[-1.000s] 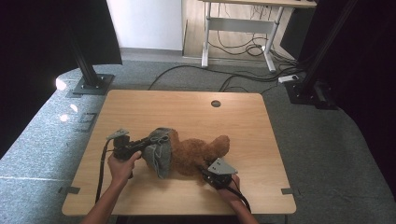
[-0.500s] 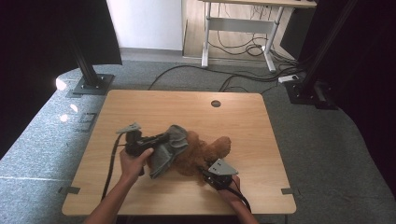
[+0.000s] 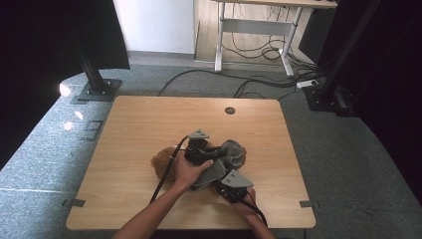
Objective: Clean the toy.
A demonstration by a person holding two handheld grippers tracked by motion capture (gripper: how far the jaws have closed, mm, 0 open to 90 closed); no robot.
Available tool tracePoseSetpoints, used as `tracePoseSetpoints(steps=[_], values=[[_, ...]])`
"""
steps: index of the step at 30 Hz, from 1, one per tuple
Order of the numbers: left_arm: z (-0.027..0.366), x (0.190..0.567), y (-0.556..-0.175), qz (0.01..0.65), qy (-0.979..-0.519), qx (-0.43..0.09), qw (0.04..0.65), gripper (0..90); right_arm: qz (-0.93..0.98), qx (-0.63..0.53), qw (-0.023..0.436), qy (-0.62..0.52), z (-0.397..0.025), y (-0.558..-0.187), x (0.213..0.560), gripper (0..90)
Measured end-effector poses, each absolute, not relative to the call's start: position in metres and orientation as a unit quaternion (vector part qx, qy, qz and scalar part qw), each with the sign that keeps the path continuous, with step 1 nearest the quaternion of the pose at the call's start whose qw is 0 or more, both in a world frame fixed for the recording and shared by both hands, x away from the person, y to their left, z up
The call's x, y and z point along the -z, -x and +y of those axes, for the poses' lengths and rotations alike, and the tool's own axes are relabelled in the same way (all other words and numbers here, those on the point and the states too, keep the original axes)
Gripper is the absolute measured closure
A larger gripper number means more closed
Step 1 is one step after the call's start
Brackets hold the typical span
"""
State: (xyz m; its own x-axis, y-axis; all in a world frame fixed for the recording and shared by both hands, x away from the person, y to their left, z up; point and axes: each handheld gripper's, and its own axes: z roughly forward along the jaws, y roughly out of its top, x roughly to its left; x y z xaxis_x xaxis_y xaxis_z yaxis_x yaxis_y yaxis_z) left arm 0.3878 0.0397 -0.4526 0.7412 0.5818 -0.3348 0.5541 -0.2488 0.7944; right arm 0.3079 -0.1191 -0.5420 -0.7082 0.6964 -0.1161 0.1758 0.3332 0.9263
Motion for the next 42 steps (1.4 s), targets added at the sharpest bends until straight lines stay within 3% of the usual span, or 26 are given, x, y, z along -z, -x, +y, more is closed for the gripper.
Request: tracePoseSetpoints(steps=[10, 21, 25, 30, 42], values=[[0.056, 0.451, -0.39, 0.368, -0.791, -0.069, 0.484, 78.4, 0.776, -0.503, 0.257, -0.28, -0.12, -0.308, 0.543, 72.2], [0.172, 0.447, -0.39, 0.434, -0.711, -0.067, 0.55, 78.9, 0.772, -0.508, 0.254, -0.287, -0.12, -0.311, 0.543, 72.1], [0.202, 0.447, -0.384, 0.449, -0.701, -0.099, 0.545, 78.9, 0.772, -0.508, 0.252, -0.288, -0.121, -0.31, 0.543, 72.1], [0.215, 0.468, -0.383, 0.468, -0.708, -0.09, 0.521, 78.9, 0.771, -0.51, 0.248, -0.289, -0.121, -0.31, 0.543, 71.8], [0.223, 0.488, -0.353, 0.453, -0.704, -0.072, 0.542, 79.0, 0.776, -0.516, 0.211, -0.296, -0.125, -0.298, 0.542, 68.7]])
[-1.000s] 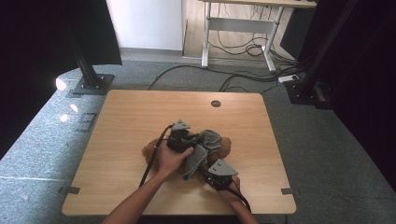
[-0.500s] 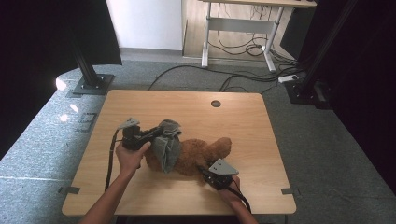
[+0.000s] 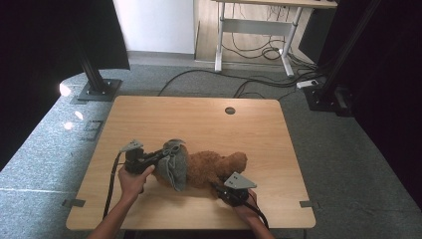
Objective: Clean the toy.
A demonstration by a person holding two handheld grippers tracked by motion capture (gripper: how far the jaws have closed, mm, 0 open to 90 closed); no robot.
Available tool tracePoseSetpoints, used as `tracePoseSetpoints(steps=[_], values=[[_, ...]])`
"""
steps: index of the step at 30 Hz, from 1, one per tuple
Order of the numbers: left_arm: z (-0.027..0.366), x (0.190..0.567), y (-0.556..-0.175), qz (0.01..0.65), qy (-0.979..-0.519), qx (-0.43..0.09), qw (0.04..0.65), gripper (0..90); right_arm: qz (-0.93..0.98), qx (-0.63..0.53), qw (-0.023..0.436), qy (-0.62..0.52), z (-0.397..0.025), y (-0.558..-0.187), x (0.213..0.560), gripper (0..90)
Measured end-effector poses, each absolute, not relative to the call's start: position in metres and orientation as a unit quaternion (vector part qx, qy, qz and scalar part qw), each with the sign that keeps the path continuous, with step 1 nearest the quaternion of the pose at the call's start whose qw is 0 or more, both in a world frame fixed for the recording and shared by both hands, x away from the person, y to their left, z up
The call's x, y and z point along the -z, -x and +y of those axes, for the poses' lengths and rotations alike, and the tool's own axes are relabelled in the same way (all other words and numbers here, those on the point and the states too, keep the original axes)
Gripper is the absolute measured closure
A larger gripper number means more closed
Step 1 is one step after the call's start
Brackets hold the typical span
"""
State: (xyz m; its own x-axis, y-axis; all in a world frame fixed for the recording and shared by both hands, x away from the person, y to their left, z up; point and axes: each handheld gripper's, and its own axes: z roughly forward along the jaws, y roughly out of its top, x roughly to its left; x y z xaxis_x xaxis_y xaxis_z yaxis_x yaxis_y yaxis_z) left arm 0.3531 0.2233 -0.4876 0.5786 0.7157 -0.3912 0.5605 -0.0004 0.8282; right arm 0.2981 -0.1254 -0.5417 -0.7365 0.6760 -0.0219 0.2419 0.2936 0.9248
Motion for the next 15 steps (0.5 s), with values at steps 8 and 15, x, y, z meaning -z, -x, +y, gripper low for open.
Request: tracePoseSetpoints(steps=[8, 15], values=[[0.226, 0.494, -0.334, 0.444, -0.706, -0.075, 0.547, 79.4, 0.749, -0.562, 0.153, -0.315, -0.142, -0.278, 0.505, 48.2], [0.222, 0.494, -0.329, 0.438, -0.711, -0.085, 0.544, 79.4, 0.719, -0.581, 0.19, -0.331, -0.153, -0.276, 0.46, 34.6]])
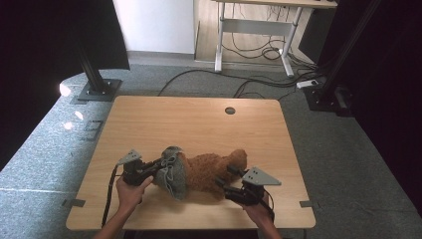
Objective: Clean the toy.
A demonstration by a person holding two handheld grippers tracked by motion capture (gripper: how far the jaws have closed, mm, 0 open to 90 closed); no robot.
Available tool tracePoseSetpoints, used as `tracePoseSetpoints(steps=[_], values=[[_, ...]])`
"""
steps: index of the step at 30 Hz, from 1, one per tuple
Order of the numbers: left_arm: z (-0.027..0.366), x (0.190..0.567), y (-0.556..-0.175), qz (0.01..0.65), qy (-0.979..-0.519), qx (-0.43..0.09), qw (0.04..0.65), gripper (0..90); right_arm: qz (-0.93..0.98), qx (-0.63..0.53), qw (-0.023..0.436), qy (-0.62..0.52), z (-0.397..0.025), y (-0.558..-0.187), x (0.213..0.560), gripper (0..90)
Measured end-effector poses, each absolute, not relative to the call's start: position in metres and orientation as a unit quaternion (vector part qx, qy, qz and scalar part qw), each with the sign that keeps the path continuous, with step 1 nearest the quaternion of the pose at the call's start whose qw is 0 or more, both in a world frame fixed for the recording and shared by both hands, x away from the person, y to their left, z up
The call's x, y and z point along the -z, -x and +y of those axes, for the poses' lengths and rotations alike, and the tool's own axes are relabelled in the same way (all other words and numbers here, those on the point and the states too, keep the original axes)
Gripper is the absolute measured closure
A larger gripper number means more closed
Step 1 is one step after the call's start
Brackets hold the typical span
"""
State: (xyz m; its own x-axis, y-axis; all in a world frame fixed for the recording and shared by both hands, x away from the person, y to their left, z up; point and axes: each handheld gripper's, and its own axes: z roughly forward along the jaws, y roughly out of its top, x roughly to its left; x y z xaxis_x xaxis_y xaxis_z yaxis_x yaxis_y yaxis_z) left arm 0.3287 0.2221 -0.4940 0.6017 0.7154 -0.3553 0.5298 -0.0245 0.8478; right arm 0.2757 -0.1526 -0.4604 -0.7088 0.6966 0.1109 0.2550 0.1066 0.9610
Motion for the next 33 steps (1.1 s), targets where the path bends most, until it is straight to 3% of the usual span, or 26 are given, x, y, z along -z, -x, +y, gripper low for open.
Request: tracePoseSetpoints(steps=[4, 9, 13, 17, 21, 26, 33], values=[[0.223, 0.495, -0.325, 0.434, -0.713, -0.085, 0.544, 79.3, 0.711, -0.566, 0.202, -0.364, -0.164, -0.297, 0.451, 29.4], [0.225, 0.496, -0.319, 0.43, -0.715, -0.082, 0.545, 79.3, 0.76, -0.514, 0.14, -0.373, -0.155, -0.32, 0.465, 22.7], [0.228, 0.499, -0.315, 0.428, -0.713, -0.062, 0.551, 79.3, 0.793, -0.473, 0.107, -0.368, -0.142, -0.314, 0.493, 21.0], [0.226, 0.499, -0.31, 0.421, -0.72, -0.062, 0.549, 79.3, 0.797, -0.472, 0.096, -0.364, -0.14, -0.302, 0.514, 35.0], [0.225, 0.502, -0.308, 0.423, -0.716, -0.064, 0.552, 79.3, 0.802, -0.47, 0.12, -0.349, -0.138, -0.296, 0.52, 48.2], [0.222, 0.503, -0.317, 0.43, -0.709, -0.068, 0.555, 79.3, 0.793, -0.464, 0.168, -0.358, -0.131, -0.298, 0.523, 54.1], [0.214, 0.498, -0.353, 0.442, -0.705, -0.092, 0.547, 79.3, 0.767, -0.465, 0.215, -0.386, -0.125, -0.332, 0.526, 58.5]])
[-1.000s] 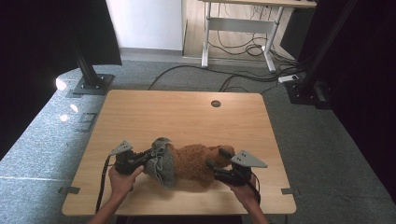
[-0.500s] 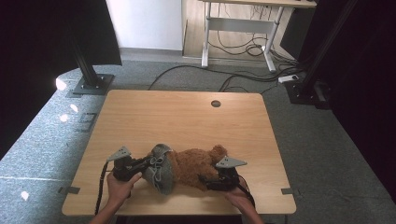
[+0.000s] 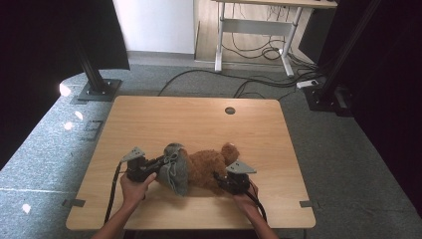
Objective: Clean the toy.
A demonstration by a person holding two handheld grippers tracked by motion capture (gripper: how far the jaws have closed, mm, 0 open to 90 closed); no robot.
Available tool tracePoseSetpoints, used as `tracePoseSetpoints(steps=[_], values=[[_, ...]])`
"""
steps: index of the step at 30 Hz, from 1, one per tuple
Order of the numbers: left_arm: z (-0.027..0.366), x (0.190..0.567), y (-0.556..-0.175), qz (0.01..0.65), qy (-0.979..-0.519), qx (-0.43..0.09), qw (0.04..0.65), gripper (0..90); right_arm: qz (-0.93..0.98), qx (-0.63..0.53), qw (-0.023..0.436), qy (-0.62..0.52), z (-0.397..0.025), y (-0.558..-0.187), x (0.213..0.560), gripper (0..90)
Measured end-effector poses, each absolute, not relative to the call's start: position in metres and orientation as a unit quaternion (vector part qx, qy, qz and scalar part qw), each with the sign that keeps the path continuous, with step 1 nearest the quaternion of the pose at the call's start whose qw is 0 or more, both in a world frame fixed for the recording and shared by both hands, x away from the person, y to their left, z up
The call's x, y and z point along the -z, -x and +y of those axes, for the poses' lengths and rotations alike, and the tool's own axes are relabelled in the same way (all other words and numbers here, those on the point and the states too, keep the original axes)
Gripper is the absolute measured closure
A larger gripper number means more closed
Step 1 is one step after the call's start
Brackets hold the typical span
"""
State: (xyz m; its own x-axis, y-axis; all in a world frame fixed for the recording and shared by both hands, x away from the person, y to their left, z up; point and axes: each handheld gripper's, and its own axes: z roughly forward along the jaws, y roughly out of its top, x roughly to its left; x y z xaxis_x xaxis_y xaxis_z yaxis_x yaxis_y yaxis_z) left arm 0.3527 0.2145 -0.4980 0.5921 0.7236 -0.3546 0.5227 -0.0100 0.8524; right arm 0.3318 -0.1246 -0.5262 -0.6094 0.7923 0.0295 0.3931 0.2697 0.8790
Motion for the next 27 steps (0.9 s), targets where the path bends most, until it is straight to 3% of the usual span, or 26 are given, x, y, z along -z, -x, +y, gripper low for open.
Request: tracePoseSetpoints(steps=[14, 20, 27], values=[[0.204, 0.489, -0.399, 0.465, -0.698, -0.121, 0.53, 79.0, 0.735, -0.461, 0.282, -0.41, -0.117, -0.379, 0.53, 61.2], [0.208, 0.49, -0.391, 0.453, -0.704, -0.11, 0.536, 78.9, 0.737, -0.465, 0.277, -0.406, -0.121, -0.374, 0.528, 61.3], [0.233, 0.493, -0.355, 0.437, -0.711, -0.071, 0.547, 78.4, 0.755, -0.472, 0.252, -0.379, -0.133, -0.341, 0.529, 61.9]])
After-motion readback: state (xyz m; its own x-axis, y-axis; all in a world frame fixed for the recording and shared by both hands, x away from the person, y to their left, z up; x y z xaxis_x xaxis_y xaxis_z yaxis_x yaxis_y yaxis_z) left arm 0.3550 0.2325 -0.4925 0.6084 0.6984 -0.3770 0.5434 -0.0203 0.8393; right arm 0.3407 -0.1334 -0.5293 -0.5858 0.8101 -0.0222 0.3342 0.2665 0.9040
